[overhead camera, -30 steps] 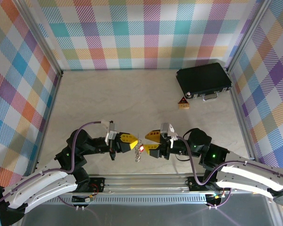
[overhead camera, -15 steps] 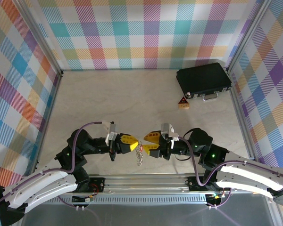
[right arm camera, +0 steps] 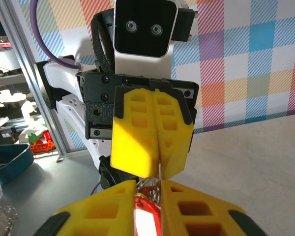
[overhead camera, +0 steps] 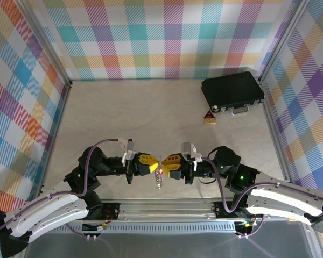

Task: Put the keys on the keyring

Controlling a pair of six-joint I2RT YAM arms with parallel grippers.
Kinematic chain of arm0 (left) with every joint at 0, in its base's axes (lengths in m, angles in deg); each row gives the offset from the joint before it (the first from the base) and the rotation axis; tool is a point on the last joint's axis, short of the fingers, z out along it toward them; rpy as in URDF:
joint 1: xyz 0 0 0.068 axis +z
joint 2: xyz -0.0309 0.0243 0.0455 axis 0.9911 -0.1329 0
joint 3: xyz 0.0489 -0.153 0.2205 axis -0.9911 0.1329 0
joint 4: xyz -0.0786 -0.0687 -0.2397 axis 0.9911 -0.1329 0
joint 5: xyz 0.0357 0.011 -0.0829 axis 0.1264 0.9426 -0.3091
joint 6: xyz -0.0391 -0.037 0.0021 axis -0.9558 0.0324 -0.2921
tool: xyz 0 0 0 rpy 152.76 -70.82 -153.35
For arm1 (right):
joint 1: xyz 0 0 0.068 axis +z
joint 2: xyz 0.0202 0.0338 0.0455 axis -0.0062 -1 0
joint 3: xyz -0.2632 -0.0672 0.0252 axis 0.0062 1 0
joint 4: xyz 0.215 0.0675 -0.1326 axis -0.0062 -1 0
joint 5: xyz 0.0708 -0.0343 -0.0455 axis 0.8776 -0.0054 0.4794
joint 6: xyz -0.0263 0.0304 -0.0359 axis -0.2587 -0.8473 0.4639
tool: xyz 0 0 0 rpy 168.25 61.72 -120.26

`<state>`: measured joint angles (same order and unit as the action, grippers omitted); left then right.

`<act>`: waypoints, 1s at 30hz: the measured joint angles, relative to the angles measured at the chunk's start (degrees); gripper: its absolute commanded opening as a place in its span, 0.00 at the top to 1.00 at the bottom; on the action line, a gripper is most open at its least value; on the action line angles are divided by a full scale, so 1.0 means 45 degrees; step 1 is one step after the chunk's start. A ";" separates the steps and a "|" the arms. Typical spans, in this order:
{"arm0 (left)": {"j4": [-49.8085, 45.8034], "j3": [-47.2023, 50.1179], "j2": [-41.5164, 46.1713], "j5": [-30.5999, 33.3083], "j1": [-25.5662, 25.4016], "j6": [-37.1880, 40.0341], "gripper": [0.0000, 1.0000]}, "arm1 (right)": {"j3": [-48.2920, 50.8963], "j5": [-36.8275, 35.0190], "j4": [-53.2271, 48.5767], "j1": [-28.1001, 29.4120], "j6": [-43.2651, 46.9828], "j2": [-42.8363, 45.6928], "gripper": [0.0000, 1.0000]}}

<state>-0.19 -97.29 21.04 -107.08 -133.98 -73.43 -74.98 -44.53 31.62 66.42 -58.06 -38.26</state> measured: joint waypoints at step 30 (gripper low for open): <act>-0.0015 0.0000 -0.0121 -0.0335 0.0010 0.0015 1.00 | -0.0306 0.0423 -0.0325 -0.0029 -0.0024 -0.0500 1.00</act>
<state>-0.26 -97.29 20.50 -108.58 -133.93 -73.37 -76.36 -42.62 30.15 66.29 -58.17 -40.51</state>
